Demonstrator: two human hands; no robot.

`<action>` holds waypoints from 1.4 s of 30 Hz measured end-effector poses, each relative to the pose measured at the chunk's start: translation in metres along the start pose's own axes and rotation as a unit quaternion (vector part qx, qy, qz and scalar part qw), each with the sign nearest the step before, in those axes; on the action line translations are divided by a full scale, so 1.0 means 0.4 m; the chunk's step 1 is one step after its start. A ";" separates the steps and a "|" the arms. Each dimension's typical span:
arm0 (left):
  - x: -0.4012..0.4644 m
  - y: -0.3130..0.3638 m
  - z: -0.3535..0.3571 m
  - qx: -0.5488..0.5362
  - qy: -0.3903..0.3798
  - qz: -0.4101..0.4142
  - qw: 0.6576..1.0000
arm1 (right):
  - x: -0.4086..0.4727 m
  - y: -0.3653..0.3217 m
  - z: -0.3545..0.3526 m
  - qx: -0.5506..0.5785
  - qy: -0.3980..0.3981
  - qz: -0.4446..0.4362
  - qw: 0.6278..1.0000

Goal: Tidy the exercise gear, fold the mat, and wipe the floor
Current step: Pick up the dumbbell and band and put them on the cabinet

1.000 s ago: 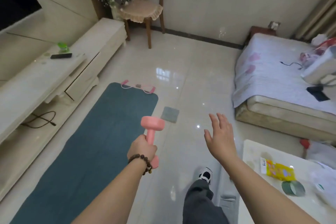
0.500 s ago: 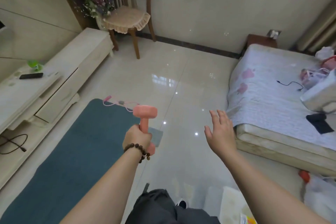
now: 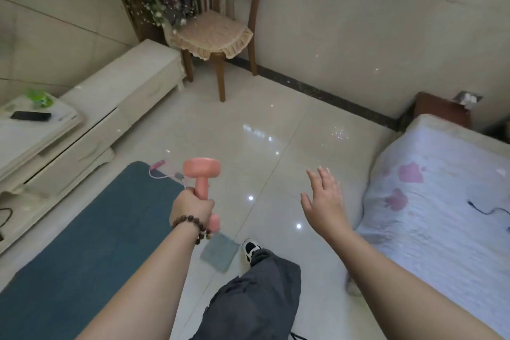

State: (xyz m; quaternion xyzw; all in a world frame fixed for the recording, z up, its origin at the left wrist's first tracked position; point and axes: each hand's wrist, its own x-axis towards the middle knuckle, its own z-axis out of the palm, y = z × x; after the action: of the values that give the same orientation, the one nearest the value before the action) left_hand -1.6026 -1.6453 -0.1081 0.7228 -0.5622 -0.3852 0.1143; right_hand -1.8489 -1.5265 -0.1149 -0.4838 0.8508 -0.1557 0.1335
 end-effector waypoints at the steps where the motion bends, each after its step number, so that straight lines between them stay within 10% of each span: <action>1: 0.043 0.034 -0.003 -0.016 0.006 -0.015 1.000 | 0.078 -0.017 -0.010 -0.006 -0.011 -0.013 1.000; 19: 0.516 0.229 -0.171 -0.131 0.212 -0.262 0.932 | 0.933 -0.623 0.107 -0.043 -0.193 -0.344 0.918; 42: 0.899 0.345 -0.083 -0.292 0.330 -0.561 0.701 | 1.444 -1.049 0.511 -0.208 -0.379 -0.659 0.615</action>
State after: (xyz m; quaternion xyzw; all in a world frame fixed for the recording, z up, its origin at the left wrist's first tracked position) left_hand -1.6544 -2.0254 -0.1571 0.9158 0.1610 -0.2598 0.2605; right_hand -1.7304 -2.2565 -0.1808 -0.9453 0.1864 0.1764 0.2012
